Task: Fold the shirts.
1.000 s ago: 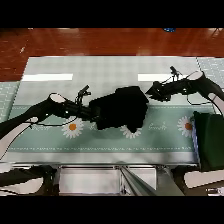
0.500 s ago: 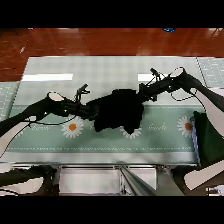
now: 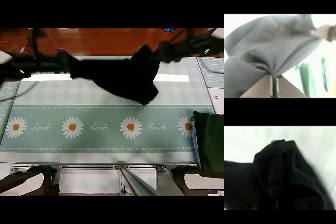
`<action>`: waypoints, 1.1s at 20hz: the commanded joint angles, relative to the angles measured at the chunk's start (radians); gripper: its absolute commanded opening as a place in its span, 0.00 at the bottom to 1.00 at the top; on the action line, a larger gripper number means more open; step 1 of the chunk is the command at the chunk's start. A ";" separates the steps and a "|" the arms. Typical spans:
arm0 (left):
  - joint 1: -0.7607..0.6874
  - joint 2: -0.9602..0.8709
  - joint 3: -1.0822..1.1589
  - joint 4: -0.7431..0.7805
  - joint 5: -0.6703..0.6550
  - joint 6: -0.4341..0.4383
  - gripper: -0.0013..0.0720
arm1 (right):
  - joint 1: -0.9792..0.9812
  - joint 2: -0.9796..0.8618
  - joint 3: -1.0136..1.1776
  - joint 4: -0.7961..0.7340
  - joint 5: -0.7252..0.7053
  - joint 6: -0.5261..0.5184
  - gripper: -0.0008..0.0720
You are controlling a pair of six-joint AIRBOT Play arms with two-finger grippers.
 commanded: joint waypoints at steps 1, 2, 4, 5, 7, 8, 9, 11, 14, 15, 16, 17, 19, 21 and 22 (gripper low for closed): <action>0.045 0.064 0.284 0.002 -0.016 -0.039 0.04 | -0.007 0.166 0.165 -0.109 0.022 0.013 0.05; 0.045 0.078 0.354 0.002 -0.040 -0.039 0.04 | -0.007 0.213 0.188 -0.136 0.035 0.013 0.05; 0.045 0.109 0.446 0.002 -0.106 -0.039 0.04 | -0.007 0.318 0.209 -0.199 0.076 0.014 0.05; 0.045 0.128 0.461 0.002 -0.136 -0.039 0.04 | -0.007 0.370 0.209 -0.235 0.106 0.014 0.05; 0.045 0.171 0.462 0.034 -0.208 -0.039 0.04 | -0.007 0.459 0.209 -0.297 0.182 0.019 0.05; 0.045 0.190 0.462 0.079 -0.250 -0.052 0.04 | -0.007 0.496 0.208 -0.335 0.213 0.032 0.05; 0.045 0.209 0.462 0.132 -0.281 -0.082 0.04 | -0.007 0.534 0.208 -0.375 0.237 0.053 0.05; 0.045 0.258 0.461 0.243 -0.320 -0.117 0.04 | -0.007 0.596 0.208 -0.422 0.275 0.088 0.05; 0.045 0.346 0.425 0.299 -0.333 -0.136 0.04 | -0.007 0.664 0.163 -0.414 0.352 0.117 0.05; 0.045 0.374 0.393 0.299 -0.334 -0.136 0.04 | -0.007 0.686 0.122 -0.411 0.371 0.129 0.05; 0.042 0.402 0.344 0.299 -0.334 -0.136 0.04 | -0.007 0.707 0.068 -0.401 0.377 0.132 0.05; 0.039 0.428 0.287 0.299 -0.333 -0.137 0.04 | -0.007 0.729 -0.001 -0.385 0.375 0.133 0.05; 0.023 0.467 0.142 0.298 -0.332 -0.137 0.04 | -0.007 0.752 -0.155 -0.338 0.363 0.140 0.05; -0.008 0.473 -0.010 0.298 -0.322 -0.137 0.04 | -0.007 0.753 -0.321 -0.269 0.299 0.132 0.05; -0.033 0.468 -0.090 0.298 -0.285 -0.136 0.04 | -0.007 0.748 -0.408 -0.235 0.238 0.117 0.05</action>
